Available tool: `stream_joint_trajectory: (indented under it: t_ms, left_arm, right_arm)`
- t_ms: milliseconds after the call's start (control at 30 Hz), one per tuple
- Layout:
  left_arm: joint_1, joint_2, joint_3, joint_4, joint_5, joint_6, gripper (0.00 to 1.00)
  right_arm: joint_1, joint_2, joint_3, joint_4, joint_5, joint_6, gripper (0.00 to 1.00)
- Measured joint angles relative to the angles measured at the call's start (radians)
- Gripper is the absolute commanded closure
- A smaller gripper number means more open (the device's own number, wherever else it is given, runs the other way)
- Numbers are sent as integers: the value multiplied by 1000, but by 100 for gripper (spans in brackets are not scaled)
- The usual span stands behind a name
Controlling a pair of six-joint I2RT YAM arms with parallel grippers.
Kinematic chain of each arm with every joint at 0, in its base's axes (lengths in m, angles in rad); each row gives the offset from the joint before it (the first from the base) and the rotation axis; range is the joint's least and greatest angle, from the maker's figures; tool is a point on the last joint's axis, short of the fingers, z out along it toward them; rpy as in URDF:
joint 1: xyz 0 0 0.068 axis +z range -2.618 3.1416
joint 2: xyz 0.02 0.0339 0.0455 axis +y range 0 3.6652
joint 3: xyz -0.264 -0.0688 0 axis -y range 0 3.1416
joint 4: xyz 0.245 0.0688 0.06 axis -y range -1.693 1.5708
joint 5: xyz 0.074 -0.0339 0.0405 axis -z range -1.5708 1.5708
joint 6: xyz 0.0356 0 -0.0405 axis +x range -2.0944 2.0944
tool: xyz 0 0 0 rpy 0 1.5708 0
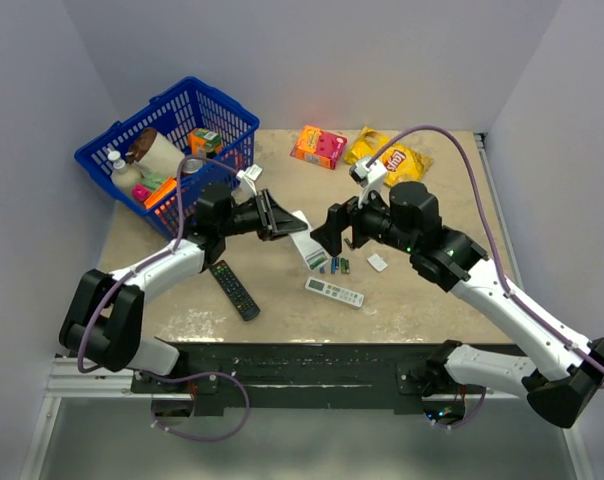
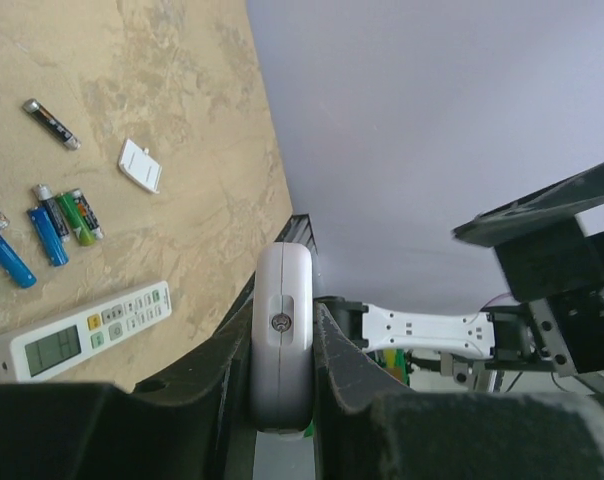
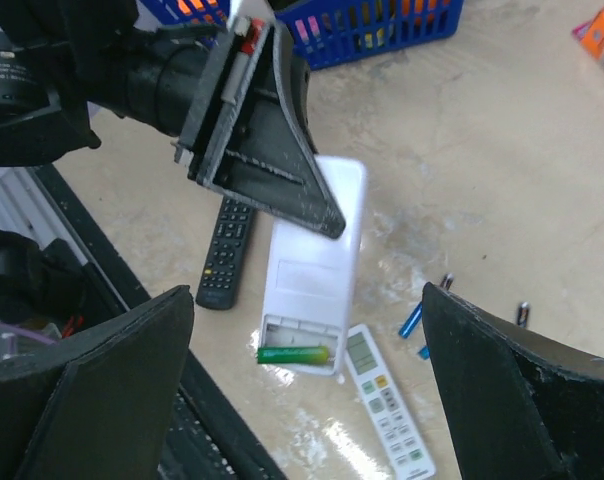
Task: Load the batteries into the remote control
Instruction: Load the battery into the remote control.
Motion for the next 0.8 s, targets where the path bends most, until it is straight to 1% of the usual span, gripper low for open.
stream_joint_trajectory:
  t_ms: [67, 200, 467, 633, 800]
  left_arm:
    - [1, -13, -13, 18, -26, -17, 100]
    - [5, -46, -39, 42, -78, -43, 100]
    - [5, -103, -100, 76, -171, -97, 100]
    - [5, -129, -117, 90, -204, -114, 100]
    - [5, -146, -125, 96, -222, -123, 100]
  right_arm:
    - [0, -15, -43, 8, 1, 48, 2]
    - [0, -55, -123, 20, 1, 96, 2]
    - [0, -93, -226, 95, -29, 121, 4]
    - [0, -90, -244, 128, -32, 124, 6]
    - [0, -83, -271, 194, -56, 128, 9]
